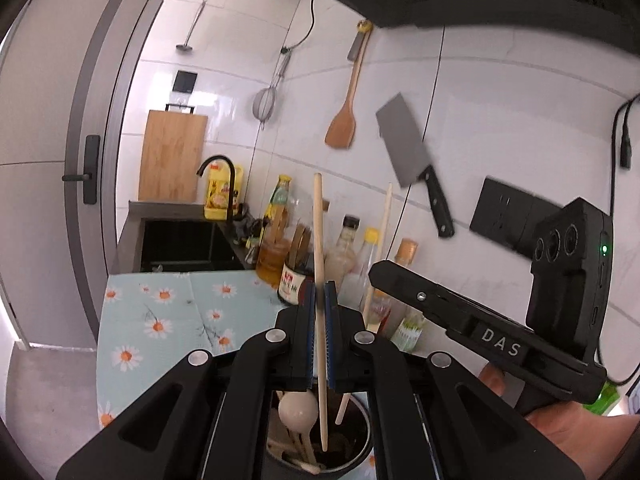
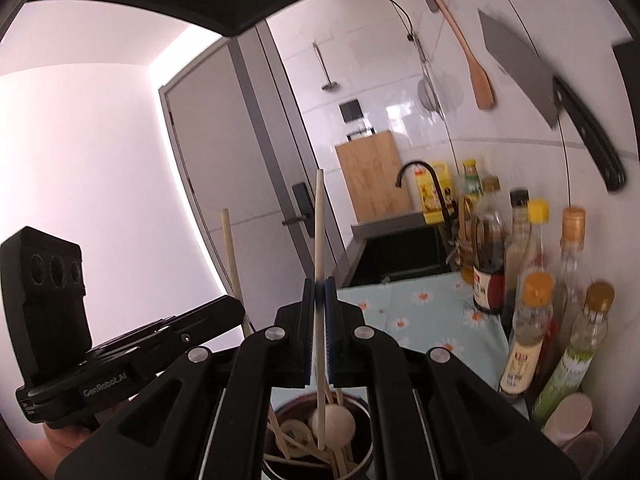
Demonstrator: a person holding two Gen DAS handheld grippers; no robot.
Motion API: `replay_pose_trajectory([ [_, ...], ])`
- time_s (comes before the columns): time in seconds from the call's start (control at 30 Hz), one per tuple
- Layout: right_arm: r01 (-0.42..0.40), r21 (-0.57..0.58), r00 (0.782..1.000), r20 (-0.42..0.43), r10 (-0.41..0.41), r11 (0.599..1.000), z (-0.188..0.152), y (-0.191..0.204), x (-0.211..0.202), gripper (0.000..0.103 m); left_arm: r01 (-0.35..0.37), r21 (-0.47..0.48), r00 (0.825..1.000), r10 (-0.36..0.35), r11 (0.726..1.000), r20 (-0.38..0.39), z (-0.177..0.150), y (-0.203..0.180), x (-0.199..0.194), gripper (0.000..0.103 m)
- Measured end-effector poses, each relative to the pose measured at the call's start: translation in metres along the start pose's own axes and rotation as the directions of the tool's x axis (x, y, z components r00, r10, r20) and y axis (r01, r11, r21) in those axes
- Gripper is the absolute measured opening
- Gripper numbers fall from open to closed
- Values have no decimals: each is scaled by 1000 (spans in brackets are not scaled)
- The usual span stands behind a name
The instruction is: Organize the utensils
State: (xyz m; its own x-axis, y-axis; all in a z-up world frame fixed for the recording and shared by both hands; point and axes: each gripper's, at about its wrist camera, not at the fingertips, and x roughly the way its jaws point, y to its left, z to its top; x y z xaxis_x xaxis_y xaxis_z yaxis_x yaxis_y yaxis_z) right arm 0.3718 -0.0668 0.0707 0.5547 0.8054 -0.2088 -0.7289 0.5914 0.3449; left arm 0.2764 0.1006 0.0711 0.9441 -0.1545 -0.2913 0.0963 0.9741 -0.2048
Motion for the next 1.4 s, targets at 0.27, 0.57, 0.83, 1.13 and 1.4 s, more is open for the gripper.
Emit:
replay_pose_trajectory([
  [0.27,21,17,998,-65,-20,1000,-35,-8,11,6,-8,-3,999,8,1000,-47,-30,2,10,3],
  [0.57,72,6,995,-71,-71,997,-56,-9,13,6,-4,-13,999,4,1000,-55,-54,4,11,3],
  [0.83,76,38,993,-96,-72,996,-63,-10,10,24,-27,-35,996,24,999,-88,-63,6,8,25],
  [1.13,90,44,993,-75,-87,995,-55,-3,-11,25,-37,-45,996,33,998,-84,-57,1,-12,26],
  [1.4,84,34,995,-58,-82,996,-50,12,-49,43,-46,-38,995,43,998,-86,-56,-9,-47,35],
])
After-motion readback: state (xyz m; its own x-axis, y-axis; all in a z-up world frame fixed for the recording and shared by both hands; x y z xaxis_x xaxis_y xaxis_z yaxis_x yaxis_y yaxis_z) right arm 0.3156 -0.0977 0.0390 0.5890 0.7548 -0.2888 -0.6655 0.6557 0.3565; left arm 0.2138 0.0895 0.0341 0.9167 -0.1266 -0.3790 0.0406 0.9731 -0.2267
